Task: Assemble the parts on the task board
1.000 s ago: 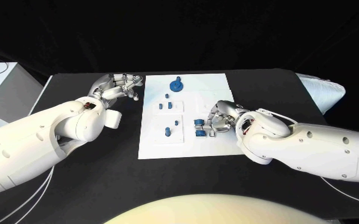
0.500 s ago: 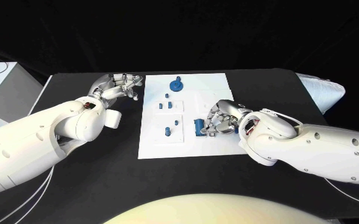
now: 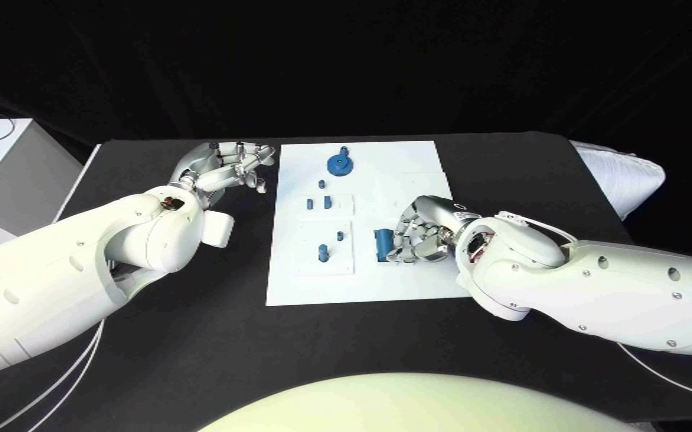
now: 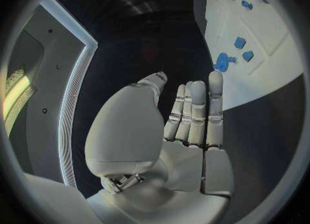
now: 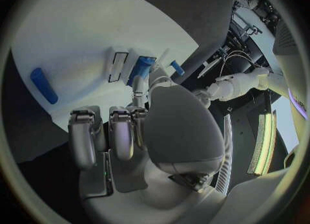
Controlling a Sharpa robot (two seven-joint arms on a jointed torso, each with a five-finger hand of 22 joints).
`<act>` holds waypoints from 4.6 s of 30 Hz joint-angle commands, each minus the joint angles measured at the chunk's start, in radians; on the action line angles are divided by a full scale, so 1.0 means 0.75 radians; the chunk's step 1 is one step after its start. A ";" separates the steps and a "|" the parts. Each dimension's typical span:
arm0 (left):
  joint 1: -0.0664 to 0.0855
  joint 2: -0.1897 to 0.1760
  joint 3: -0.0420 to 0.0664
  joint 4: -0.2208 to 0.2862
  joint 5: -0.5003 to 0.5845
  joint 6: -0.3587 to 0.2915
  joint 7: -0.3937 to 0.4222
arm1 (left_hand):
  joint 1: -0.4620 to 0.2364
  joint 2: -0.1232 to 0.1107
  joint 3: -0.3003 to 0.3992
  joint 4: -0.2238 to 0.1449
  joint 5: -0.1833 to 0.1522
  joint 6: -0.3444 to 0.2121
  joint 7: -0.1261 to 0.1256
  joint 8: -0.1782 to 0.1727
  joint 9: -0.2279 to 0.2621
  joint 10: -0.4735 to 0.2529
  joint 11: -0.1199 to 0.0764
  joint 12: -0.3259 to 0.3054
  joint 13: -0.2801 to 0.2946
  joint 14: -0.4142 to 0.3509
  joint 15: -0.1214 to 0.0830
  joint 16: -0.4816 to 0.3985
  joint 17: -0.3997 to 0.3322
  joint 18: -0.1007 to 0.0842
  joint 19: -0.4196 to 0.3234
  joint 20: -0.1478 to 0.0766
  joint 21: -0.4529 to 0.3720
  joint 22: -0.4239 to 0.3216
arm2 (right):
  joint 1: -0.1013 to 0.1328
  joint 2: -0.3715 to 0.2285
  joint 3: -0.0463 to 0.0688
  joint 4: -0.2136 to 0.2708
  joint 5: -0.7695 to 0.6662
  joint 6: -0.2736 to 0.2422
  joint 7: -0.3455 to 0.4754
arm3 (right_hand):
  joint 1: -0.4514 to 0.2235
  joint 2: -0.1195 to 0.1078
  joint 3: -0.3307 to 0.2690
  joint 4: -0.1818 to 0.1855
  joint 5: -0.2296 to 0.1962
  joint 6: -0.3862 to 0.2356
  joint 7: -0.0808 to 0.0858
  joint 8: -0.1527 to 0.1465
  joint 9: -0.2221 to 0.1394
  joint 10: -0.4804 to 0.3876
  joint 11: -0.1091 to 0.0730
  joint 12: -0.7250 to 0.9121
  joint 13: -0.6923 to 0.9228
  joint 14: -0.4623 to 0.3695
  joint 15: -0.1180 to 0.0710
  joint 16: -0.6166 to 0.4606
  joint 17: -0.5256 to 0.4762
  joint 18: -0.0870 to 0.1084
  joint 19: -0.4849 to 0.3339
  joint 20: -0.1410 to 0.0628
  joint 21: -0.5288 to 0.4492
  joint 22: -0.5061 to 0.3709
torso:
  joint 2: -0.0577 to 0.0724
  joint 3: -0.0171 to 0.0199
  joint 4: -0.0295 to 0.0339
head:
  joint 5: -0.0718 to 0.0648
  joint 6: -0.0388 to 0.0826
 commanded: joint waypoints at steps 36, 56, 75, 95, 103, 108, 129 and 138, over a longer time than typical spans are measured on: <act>0.000 -0.003 0.001 0.005 0.006 0.016 0.006 | 0.004 0.018 -0.008 -0.002 0.007 -0.010 -0.002 0.006 -0.002 -0.011 -0.004 0.007 -0.003 -0.001 0.005 0.006 -0.003 0.019 0.012 0.000 0.010 0.002 | -0.013 0.010 0.000 -0.010 -0.031 -0.016 -0.017 | -0.019 -0.011 0.018 0.005 0.013 -0.010 -0.014 0.085 0.056 0.123 -0.024 -0.002 0.332 0.133 -0.024 0.006 0.324 -0.015 0.131 -0.027 0.006 0.339 | 0.001 0.0004 0.0007 | 0.005 -0.012; -0.002 -0.007 0.001 0.004 0.006 0.017 0.006 | 0.004 0.018 -0.008 -0.002 0.007 -0.010 -0.002 0.006 -0.002 -0.011 -0.004 0.007 -0.003 -0.001 0.005 0.006 -0.003 0.019 0.012 0.000 0.010 0.002 | -0.002 -0.221 0.021 0.056 0.146 -0.188 0.128 | -0.045 0.068 -0.045 0.003 0.044 -0.130 0.041 -0.008 0.017 0.127 0.022 0.005 0.338 0.133 0.014 0.006 0.326 -0.016 0.132 0.005 0.011 0.342 | 0.002 0.0010 -0.0111 | -0.009 0.008; -0.002 0.002 0.001 0.003 0.006 0.023 0.009 | 0.007 0.019 -0.009 -0.002 0.007 -0.010 -0.002 0.008 -0.003 -0.012 -0.004 0.009 -0.003 -0.001 0.005 0.007 -0.003 0.019 0.013 0.000 0.011 0.003 | 0.009 -0.311 0.023 -0.032 0.018 -0.020 0.014 | -0.142 0.029 -0.057 0.008 0.090 -0.078 0.043 -0.071 -0.029 0.129 0.027 0.009 0.340 0.136 0.021 0.010 0.336 -0.019 0.136 0.015 0.024 0.349 | 0.001 0.0004 -0.0128 | -0.024 0.010; -0.003 0.004 0.001 0.001 0.006 0.022 0.008 | 0.006 0.019 -0.011 -0.001 0.007 -0.010 -0.001 0.009 -0.003 -0.012 -0.004 0.010 -0.003 -0.002 0.005 0.007 -0.003 0.019 0.013 0.000 0.011 0.004 | -0.030 -0.210 0.014 -0.103 -0.018 0.019 -0.051 | -0.175 0.047 -0.106 0.006 0.212 -0.046 0.031 -0.074 -0.035 0.130 0.016 0.010 0.341 0.137 0.012 0.012 0.341 -0.019 0.137 0.007 0.027 0.350 | 0.002 -0.0023 -0.0103 | -0.018 0.005; -0.003 0.002 0.001 0.002 0.006 0.022 0.008 | 0.006 0.019 -0.011 -0.001 0.007 -0.010 -0.001 0.009 -0.003 -0.012 -0.004 0.010 -0.003 -0.002 0.005 0.007 -0.003 0.019 0.013 0.000 0.011 0.004 | -0.044 -0.188 0.014 -0.128 -0.052 0.044 -0.066 | -0.158 0.056 -0.104 0.005 0.222 -0.040 0.029 -0.073 -0.036 0.131 0.014 0.012 0.342 0.137 0.010 0.013 0.343 -0.019 0.137 0.006 0.027 0.350 | 0.003 -0.0014 -0.0126 | -0.014 0.001; -0.003 0.000 0.001 0.003 0.006 0.021 0.007 | 0.006 0.019 -0.011 -0.001 0.007 -0.010 -0.001 0.009 -0.003 -0.012 -0.004 0.010 -0.003 -0.002 0.005 0.007 -0.003 0.019 0.013 0.000 0.011 0.004 | -0.055 -0.176 0.013 -0.129 -0.057 0.064 -0.066 | -0.121 0.069 -0.093 0.003 0.256 -0.034 0.026 -0.074 -0.038 0.131 0.010 0.014 0.343 0.137 0.007 0.013 0.344 -0.019 0.137 0.003 0.027 0.350 | 0.002 -0.0021 -0.0130 | -0.012 -0.001; -0.003 -0.008 0.001 0.009 0.006 0.020 0.005 | 0.005 0.021 -0.015 0.000 0.007 -0.011 -0.001 0.011 -0.004 -0.013 -0.004 0.012 -0.004 -0.002 0.005 0.007 -0.004 0.019 0.013 0.000 0.012 0.005 | -0.066 -0.154 0.010 -0.120 -0.094 0.107 -0.099 | 0.067 -0.015 0.279 -0.003 0.381 -0.003 0.015 -0.095 -0.067 0.135 -0.001 0.021 0.347 0.139 -0.004 0.016 0.351 -0.019 0.137 -0.009 0.027 0.350 | 0.003 -0.0023 -0.0146 | -0.008 -0.003; -0.003 -0.012 0.001 0.011 0.006 0.019 0.005 | 0.005 0.023 -0.016 0.000 0.007 -0.011 -0.002 0.012 -0.005 -0.014 -0.004 0.013 -0.004 -0.002 0.005 0.007 -0.004 0.019 0.013 0.000 0.013 0.005 | -0.063 -0.160 0.010 -0.064 -0.073 0.062 -0.104 | -0.010 -0.070 0.388 -0.002 0.511 0.000 0.015 -0.088 -0.061 0.137 -0.001 0.025 0.349 0.139 -0.004 0.016 0.351 -0.019 0.137 -0.009 0.027 0.350 | 0.002 -0.0023 -0.0132 | -0.006 -0.003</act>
